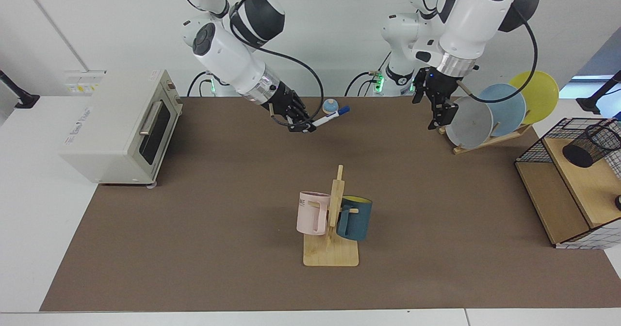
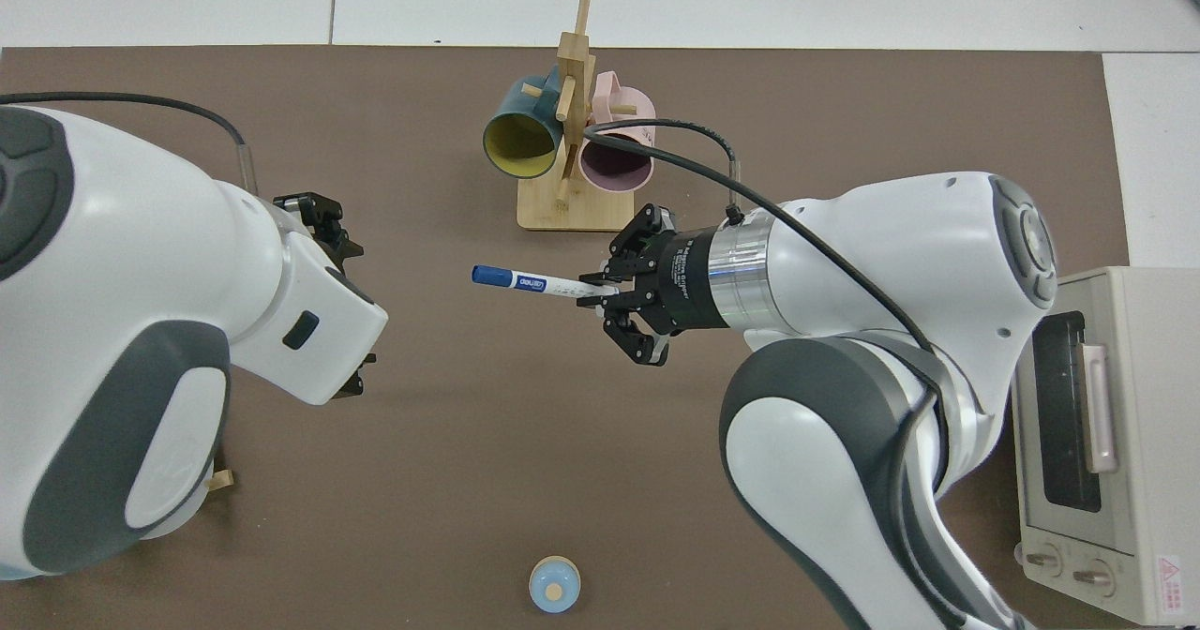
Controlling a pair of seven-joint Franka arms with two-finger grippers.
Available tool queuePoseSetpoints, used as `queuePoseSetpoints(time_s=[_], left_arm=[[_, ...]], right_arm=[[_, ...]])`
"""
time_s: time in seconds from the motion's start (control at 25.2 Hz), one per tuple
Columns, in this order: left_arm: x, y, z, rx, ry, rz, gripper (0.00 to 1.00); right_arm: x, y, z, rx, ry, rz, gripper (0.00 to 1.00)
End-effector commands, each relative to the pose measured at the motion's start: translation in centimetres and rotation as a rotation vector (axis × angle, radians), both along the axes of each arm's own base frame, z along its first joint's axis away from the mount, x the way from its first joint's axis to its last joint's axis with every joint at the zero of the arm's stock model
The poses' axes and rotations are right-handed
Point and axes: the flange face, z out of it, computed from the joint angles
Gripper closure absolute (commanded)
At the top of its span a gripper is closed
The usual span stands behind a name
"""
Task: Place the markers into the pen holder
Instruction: 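Grasp the marker with the left gripper while the right gripper holds it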
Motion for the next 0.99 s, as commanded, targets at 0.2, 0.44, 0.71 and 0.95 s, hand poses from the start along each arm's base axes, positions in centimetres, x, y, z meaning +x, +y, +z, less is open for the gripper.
queuePoseSetpoints(time_s=[0.2, 0.44, 0.71, 0.95], left_arm=[[0.4, -3.2, 2.2, 0.041, -0.157, -0.012, 0.0], [0.7, -5.9, 1.8, 0.014, -0.137, -0.026, 0.0], [0.9, -8.2, 1.0, -0.01, -0.125, -0.013, 0.0], [0.3, -9.8, 0.7, -0.027, -0.122, -0.026, 0.05]], right_arm=[[-0.8, 1.3, 0.3, 0.033, 0.043, -0.09, 1.0], [-0.9, 1.3, 0.1, 0.029, 0.048, -0.089, 1.0], [-2.2, 3.1, -0.2, -0.022, -0.035, 0.056, 1.0], [-2.6, 3.5, -0.4, -0.039, -0.063, 0.103, 1.0]])
